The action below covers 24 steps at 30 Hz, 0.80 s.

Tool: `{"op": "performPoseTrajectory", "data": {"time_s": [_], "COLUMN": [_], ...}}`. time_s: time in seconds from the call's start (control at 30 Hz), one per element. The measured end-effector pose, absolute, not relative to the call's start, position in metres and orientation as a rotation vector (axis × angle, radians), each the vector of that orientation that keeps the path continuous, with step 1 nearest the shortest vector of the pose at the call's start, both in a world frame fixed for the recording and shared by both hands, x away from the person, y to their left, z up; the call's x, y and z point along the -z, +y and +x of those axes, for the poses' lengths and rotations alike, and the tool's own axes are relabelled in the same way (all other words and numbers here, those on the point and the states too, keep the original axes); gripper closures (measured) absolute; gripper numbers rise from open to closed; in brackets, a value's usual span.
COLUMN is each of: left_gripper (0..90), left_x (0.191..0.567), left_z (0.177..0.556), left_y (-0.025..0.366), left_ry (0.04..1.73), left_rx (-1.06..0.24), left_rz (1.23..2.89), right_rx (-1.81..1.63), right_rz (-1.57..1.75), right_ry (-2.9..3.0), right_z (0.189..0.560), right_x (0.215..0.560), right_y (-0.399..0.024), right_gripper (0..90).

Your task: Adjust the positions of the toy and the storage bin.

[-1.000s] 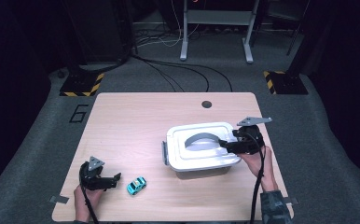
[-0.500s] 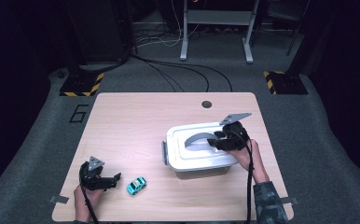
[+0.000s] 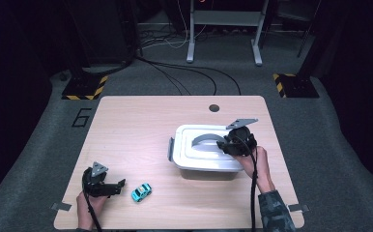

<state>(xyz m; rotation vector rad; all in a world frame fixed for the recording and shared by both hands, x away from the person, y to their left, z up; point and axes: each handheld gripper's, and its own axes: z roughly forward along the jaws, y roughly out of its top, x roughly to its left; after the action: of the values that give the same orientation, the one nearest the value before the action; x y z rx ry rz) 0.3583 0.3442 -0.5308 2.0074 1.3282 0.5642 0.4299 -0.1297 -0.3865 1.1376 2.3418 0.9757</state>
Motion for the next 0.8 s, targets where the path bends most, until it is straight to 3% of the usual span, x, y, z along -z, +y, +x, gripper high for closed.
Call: {"op": "performPoseTrajectory", "data": {"time_s": [0.3, 0.37, 0.47, 0.57, 0.6, 0.67, 0.8], "left_gripper": [3.2, 3.2, 3.2, 3.2, 3.2, 3.2, 3.2], "left_x": [0.531, 0.531, 0.531, 0.531, 0.531, 0.531, 0.531], "left_z": [0.358, 0.358, 0.358, 0.358, 0.358, 0.358, 0.358], "left_y": [0.344, 0.344, 0.344, 0.344, 0.344, 0.344, 0.344], "left_ry": [1.328, 1.326, 1.329, 1.329, 1.329, 1.328, 1.328], "left_rx": [-0.563, -0.565, -0.563, -0.563, -0.563, -0.563, -0.563], "left_rz": [2.008, 2.007, 2.008, 2.008, 2.008, 2.008, 2.009], "right_rx": [-0.912, -0.991, -1.032, -1.096, -1.096, -1.119, -1.179], "right_rz": [1.215, 1.197, 1.161, 1.138, 1.138, 1.134, 1.090], "right_ry": [2.280, 2.334, 2.357, 2.387, 2.387, 2.404, 2.424], "right_z": [0.421, 0.422, 0.424, 0.429, 0.429, 0.433, 0.438], "right_x": [0.385, 0.386, 0.386, 0.385, 0.385, 0.383, 0.380], "right_y": [-0.127, -0.134, -0.137, -0.138, -0.138, -0.136, -0.135], "right_gripper": [59.2, 47.4, 40.4, 24.4, 24.4, 14.5, 15.9]}}
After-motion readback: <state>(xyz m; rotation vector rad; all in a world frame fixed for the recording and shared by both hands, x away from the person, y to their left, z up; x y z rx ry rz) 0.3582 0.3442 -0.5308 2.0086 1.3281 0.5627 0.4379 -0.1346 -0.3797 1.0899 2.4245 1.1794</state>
